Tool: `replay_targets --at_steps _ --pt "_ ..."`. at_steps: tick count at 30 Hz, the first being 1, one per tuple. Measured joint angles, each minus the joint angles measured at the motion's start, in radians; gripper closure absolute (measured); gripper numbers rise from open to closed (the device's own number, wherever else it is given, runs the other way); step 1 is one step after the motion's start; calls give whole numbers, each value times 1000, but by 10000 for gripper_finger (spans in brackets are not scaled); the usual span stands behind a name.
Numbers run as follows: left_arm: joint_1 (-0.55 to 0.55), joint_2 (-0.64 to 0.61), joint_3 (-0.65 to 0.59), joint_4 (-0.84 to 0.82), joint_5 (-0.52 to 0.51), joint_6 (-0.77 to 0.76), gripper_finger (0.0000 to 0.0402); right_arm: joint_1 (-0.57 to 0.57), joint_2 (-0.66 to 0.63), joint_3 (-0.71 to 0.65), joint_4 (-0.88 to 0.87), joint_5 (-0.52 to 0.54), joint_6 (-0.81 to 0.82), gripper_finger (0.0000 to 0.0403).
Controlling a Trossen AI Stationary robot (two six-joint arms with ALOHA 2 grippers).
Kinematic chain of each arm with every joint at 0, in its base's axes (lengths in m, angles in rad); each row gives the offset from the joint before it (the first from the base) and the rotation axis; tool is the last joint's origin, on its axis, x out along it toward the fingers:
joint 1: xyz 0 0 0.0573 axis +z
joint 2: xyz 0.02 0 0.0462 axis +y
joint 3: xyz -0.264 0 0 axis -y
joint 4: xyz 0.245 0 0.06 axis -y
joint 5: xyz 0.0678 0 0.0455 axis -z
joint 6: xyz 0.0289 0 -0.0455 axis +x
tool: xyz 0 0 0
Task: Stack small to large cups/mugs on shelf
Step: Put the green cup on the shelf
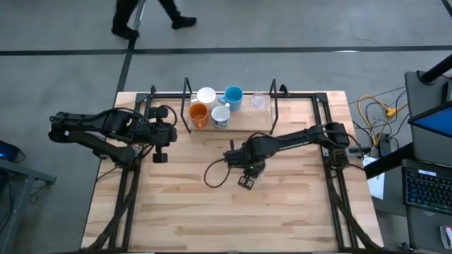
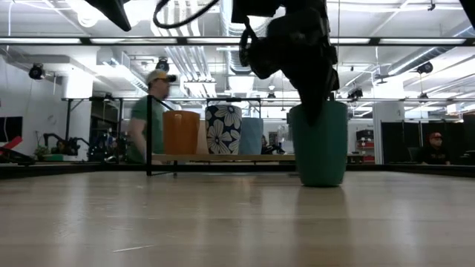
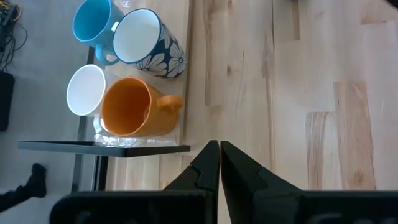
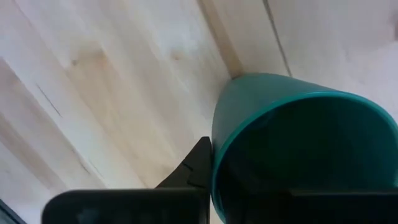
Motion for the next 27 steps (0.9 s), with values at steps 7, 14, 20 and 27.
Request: replay_targets --at_steps 7,14,20,27 --pt "0 1 0 0 -1 2 402 -65 -17 65 -147 -43 -158 395" --pt "1 2 0 2 -23 1 401 -161 -20 266 -176 -75 -185 395" --pt "1 2 -1 3 -27 0 401 -271 -21 384 -258 -63 -247 395" --pt "2 2 -1 3 -52 1 402 -390 -21 355 -285 21 -364 395"
